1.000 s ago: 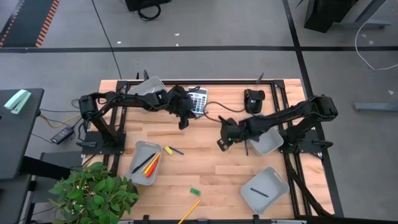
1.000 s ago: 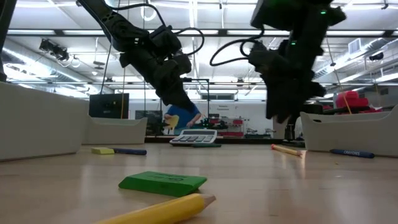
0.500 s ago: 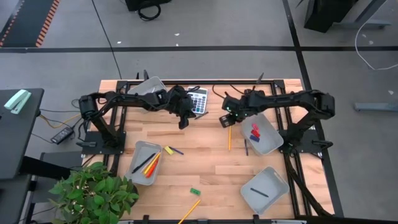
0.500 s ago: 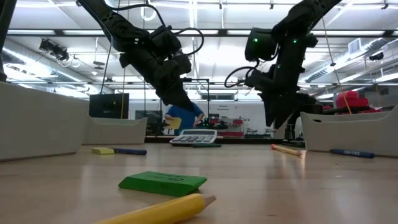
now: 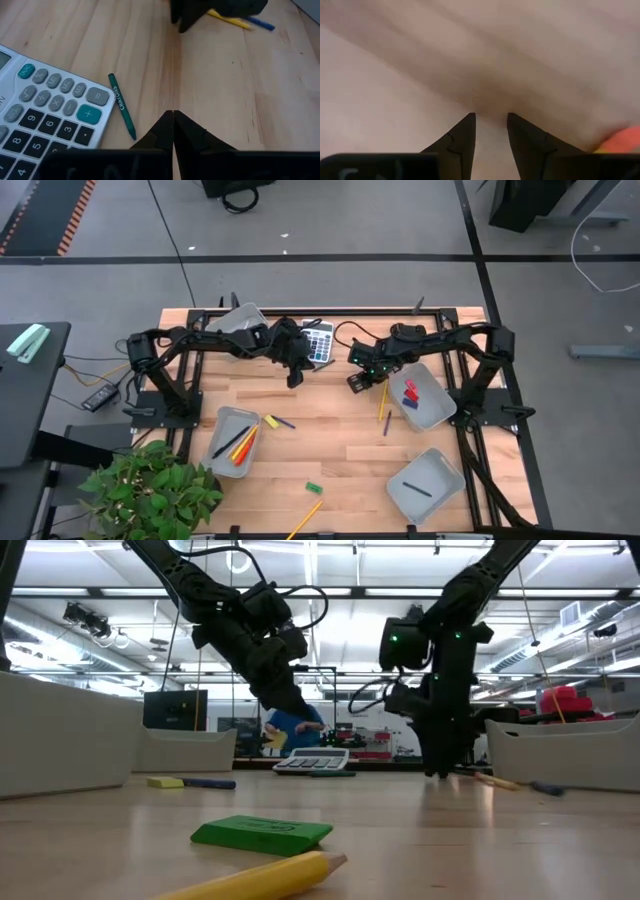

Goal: Sort crayons/erasers/pens/pencils in bins
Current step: Put the top yellow pencil into the top left gray bin

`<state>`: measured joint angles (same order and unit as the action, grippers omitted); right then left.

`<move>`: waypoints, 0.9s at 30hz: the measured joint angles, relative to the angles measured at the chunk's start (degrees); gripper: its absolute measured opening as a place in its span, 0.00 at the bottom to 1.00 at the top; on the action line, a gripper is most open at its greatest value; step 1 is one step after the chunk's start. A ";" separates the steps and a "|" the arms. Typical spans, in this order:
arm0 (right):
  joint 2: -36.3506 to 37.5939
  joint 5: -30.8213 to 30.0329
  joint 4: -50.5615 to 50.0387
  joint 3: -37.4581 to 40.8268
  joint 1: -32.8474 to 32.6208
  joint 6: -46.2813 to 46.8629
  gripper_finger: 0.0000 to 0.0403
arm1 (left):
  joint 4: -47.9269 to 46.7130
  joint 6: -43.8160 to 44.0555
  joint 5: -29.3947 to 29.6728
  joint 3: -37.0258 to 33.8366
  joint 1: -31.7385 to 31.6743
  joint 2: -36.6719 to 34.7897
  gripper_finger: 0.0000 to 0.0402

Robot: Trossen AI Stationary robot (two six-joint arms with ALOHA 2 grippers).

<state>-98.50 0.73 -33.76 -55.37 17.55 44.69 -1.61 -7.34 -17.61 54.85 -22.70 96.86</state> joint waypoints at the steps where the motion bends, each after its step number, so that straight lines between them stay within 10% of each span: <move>1: 0.81 -0.62 -0.05 -0.64 0.06 -0.38 0.31 | -0.02 -0.25 0.00 0.00 -0.02 0.00 0.05; 11: 3.74 -6.45 -20.19 -8.68 5.31 -4.00 0.35 | 0.06 -0.85 0.00 0.00 -0.02 0.00 0.03; 27: 0.16 3.41 -21.65 -3.64 10.60 -4.38 0.36 | -0.06 -0.81 -0.63 0.02 0.07 0.00 0.07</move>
<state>-98.34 4.14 -55.42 -59.01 28.15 40.31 -1.67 -8.14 -18.24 54.87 -22.63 96.86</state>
